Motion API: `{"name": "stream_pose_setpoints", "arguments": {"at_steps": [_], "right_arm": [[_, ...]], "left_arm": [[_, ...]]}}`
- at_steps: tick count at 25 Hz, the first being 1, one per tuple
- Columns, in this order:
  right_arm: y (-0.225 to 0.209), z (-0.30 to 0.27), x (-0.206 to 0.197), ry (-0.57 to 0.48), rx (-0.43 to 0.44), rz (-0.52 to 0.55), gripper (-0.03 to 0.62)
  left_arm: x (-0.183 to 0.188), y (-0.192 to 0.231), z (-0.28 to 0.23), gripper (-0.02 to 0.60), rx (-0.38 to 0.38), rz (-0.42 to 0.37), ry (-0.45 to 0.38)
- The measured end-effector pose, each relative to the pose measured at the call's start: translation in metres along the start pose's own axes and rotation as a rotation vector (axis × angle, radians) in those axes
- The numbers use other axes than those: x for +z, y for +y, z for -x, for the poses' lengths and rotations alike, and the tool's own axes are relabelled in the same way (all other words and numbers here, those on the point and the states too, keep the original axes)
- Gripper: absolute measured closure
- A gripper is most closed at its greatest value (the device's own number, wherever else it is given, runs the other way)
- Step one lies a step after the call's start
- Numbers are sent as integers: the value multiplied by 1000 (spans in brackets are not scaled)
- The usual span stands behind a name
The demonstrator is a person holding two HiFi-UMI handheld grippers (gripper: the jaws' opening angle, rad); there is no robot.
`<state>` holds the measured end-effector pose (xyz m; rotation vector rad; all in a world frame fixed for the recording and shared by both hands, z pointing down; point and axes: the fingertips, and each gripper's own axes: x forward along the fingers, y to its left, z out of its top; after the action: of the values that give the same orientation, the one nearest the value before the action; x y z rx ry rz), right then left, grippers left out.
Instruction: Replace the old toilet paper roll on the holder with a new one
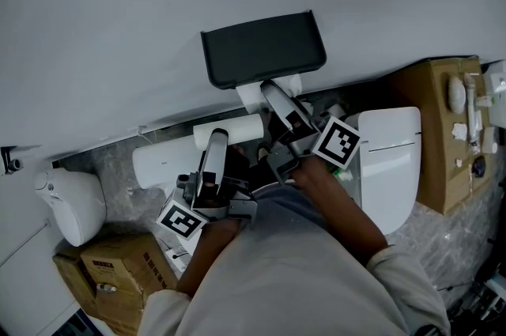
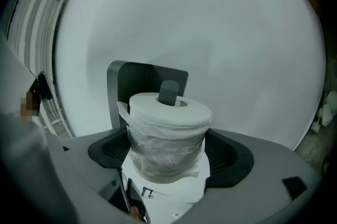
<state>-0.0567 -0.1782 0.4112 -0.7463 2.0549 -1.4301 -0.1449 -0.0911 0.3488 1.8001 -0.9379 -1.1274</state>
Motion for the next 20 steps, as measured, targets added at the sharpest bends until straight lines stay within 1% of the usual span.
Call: {"name": "stream_pose_setpoints", "arguments": {"at_steps": [8,14,16,20], "right_arm": [[-1,14,-3,20,-30,15,158],[9,28,-14,85,-28,18,158],[13,36,-18,113,-37,45,158],[16,55,-21,169,-76,143,160]], "left_arm": [[1,-2,-2,407,-23,18,-5],[0,-3,-2,407,-37,29,-3],[1,-3,-2,407,-40,31,-5],[1,-5,-3,407,-48,36,-12]]}}
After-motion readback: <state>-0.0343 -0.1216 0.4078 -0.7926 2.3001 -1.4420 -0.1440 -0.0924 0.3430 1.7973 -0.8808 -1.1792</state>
